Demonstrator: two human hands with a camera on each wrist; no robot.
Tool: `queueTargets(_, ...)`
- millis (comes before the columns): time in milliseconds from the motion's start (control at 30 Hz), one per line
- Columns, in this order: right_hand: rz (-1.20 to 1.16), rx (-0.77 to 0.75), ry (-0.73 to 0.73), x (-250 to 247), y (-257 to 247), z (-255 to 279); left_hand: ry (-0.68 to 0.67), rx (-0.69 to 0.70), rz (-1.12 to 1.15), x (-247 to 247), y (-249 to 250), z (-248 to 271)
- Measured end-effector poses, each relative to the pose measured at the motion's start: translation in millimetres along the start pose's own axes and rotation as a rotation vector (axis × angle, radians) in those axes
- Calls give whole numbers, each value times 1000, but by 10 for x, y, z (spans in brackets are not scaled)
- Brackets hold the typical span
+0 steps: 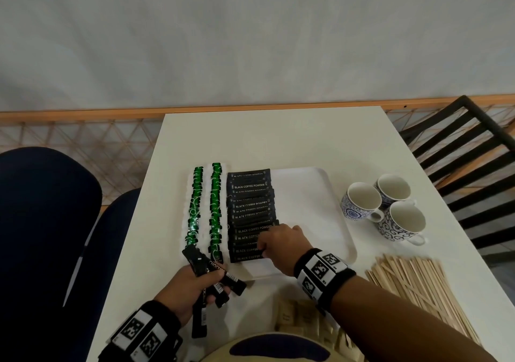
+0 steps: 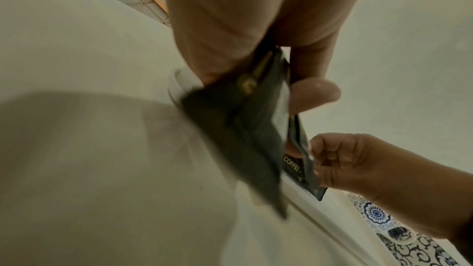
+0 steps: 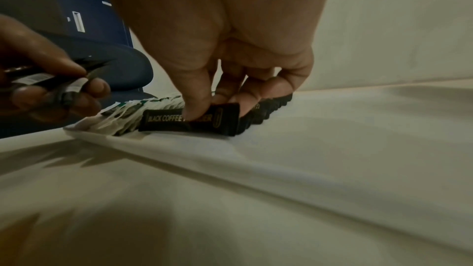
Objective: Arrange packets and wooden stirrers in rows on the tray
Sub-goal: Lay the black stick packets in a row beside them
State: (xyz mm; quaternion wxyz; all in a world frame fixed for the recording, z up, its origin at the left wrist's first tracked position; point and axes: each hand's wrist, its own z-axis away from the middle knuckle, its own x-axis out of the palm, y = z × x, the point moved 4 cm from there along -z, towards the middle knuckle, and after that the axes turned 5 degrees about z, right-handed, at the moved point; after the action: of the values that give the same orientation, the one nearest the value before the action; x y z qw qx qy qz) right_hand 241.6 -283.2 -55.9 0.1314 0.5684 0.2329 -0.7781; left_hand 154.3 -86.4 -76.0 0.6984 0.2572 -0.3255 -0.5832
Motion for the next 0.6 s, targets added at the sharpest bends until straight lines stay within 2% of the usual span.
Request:
queueTargets(433,40,-1,98,17,-66,18,6,11,30,61,61,22)
queueTargets(533,-60,5,141,-59,-128,31,7,5,37,88,80,16)
queueTargets(600,-231,-25,108,-128,-202,40,2,8,38,103,94,17)
